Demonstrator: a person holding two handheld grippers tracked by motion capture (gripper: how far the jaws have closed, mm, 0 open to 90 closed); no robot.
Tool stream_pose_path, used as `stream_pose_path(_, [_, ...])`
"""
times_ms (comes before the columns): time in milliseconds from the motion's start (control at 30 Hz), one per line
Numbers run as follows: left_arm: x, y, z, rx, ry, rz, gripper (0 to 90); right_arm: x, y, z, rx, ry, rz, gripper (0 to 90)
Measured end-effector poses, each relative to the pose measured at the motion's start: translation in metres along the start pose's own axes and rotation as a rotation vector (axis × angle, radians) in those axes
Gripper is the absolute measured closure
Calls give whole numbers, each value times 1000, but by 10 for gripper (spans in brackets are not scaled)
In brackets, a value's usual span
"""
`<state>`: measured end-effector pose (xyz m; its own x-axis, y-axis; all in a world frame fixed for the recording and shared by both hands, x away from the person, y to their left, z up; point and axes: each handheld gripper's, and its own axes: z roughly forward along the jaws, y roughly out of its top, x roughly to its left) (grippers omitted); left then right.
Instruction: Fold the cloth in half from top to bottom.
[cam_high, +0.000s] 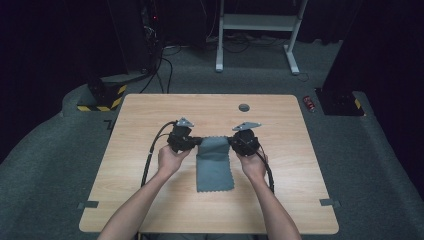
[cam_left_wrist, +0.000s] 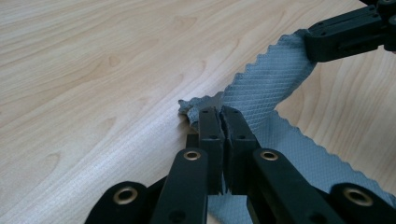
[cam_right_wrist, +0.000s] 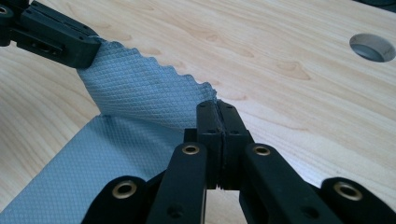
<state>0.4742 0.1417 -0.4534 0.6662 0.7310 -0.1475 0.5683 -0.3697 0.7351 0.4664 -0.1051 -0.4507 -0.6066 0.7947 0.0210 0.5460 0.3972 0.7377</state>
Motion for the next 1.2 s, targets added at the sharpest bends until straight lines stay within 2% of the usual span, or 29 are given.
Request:
stream_pose_path(467, [-9,-18,-3,-4,-48,-4,877,5,-16,-6,-8,28,-11,893])
stream_pose_path(667, [-13,-24,-3,-4,-49,19,877,5,-23,-8,-15,41,-2,893])
stream_pose_path(800, [-15,-27,-5,-9,-58,9,877,7,-25,-11,-15,48,-6,893])
stream_pose_path(1200, [-22,-37,-8,-9,-67,23,879,10,-34,-15,-18,71,-8,892])
